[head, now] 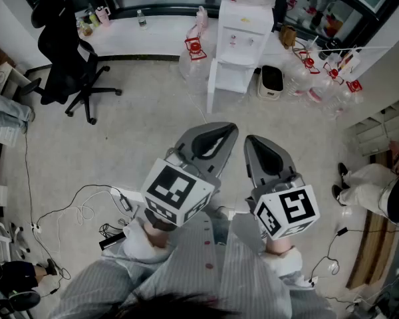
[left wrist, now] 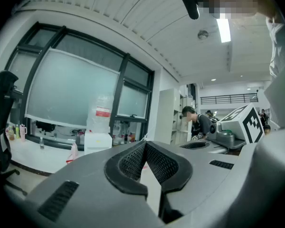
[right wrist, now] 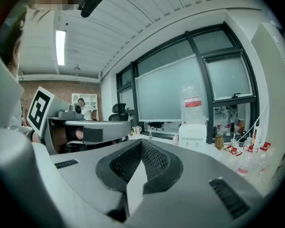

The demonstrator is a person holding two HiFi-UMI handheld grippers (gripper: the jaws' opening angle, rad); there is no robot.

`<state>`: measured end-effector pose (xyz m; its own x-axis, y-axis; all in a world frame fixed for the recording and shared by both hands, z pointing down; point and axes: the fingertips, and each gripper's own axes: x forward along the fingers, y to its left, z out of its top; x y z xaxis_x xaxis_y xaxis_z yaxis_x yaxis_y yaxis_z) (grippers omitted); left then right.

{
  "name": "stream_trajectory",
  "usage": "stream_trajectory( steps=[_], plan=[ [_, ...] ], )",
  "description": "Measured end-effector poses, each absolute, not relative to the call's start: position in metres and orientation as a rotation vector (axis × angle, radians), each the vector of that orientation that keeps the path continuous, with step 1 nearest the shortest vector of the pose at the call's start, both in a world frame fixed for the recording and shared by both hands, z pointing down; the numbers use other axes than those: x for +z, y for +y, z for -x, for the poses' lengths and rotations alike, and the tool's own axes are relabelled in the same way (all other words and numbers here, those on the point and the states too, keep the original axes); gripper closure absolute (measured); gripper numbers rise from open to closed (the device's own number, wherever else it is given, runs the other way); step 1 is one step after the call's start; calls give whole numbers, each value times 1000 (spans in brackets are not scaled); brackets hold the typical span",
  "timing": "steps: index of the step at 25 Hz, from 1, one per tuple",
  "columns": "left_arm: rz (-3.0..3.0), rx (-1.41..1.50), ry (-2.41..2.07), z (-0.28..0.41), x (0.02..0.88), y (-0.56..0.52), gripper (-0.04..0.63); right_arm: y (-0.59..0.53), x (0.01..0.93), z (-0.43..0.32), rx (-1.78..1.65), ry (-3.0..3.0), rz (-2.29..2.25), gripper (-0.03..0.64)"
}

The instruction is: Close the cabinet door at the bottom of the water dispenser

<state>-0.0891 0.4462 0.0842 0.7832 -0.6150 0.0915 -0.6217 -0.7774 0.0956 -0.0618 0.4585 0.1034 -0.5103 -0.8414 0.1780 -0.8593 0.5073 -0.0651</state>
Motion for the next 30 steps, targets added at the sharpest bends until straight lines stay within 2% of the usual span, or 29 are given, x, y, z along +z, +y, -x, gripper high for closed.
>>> stream_trajectory(
  steps=[20, 30],
  plan=[
    [-2716, 118, -1198, 63, 110, 461, 584, 487, 128, -1, 293, -2631, -1398, 603],
    [-2705, 122, -1180, 69, 124, 379, 584, 404, 146, 3, 310, -2603, -1395, 603]
  ],
)
